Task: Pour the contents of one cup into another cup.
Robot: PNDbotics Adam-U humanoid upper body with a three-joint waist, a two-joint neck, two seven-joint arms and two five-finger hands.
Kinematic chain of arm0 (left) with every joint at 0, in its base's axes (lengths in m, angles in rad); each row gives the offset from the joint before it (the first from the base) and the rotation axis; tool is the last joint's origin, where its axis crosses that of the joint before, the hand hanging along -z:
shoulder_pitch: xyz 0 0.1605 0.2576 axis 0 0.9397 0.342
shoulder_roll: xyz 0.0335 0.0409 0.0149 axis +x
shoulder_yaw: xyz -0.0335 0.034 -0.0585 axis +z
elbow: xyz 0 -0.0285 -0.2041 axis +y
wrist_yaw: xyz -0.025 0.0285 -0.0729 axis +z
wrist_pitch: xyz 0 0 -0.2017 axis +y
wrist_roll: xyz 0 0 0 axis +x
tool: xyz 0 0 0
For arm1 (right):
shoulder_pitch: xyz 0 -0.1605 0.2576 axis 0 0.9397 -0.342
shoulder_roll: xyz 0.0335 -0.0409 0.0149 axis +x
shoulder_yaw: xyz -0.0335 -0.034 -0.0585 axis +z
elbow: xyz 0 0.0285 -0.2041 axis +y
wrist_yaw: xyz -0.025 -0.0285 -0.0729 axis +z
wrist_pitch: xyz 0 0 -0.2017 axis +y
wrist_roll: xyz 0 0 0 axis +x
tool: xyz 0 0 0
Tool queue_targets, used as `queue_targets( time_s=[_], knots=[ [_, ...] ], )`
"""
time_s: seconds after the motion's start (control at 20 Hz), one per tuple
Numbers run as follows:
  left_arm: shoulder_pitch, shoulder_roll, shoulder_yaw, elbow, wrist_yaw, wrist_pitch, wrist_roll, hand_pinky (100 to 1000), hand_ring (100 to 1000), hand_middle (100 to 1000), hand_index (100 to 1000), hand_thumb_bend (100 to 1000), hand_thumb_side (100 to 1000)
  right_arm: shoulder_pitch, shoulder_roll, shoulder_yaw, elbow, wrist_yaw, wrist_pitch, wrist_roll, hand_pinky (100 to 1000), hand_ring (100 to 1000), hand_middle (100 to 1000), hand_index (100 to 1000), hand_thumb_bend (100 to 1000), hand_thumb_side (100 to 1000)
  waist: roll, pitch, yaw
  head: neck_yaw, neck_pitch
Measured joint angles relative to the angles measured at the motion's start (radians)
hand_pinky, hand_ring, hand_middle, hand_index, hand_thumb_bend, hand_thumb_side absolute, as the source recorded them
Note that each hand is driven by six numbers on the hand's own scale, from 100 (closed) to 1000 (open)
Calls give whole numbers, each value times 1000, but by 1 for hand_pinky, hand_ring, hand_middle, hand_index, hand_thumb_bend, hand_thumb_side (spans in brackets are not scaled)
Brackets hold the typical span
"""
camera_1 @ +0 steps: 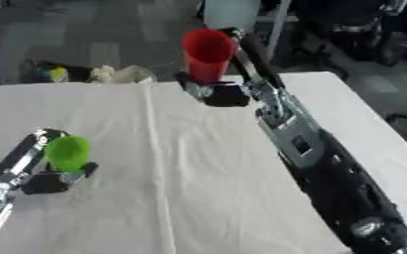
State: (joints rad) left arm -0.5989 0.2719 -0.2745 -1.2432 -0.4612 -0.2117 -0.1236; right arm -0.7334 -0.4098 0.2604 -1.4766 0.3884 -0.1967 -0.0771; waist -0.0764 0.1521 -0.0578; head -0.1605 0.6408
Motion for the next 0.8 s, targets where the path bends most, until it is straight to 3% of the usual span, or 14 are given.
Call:
queue_targets(
  time_s=[0.8],
  knots=[
    [-10,-9,-74,-69,33,-30,-78,410,164,178,507,166,334,-94,42,50,121,172,-78,50,872,768,162,343,100,100,-17,1,85,-15,0]
  ],
)
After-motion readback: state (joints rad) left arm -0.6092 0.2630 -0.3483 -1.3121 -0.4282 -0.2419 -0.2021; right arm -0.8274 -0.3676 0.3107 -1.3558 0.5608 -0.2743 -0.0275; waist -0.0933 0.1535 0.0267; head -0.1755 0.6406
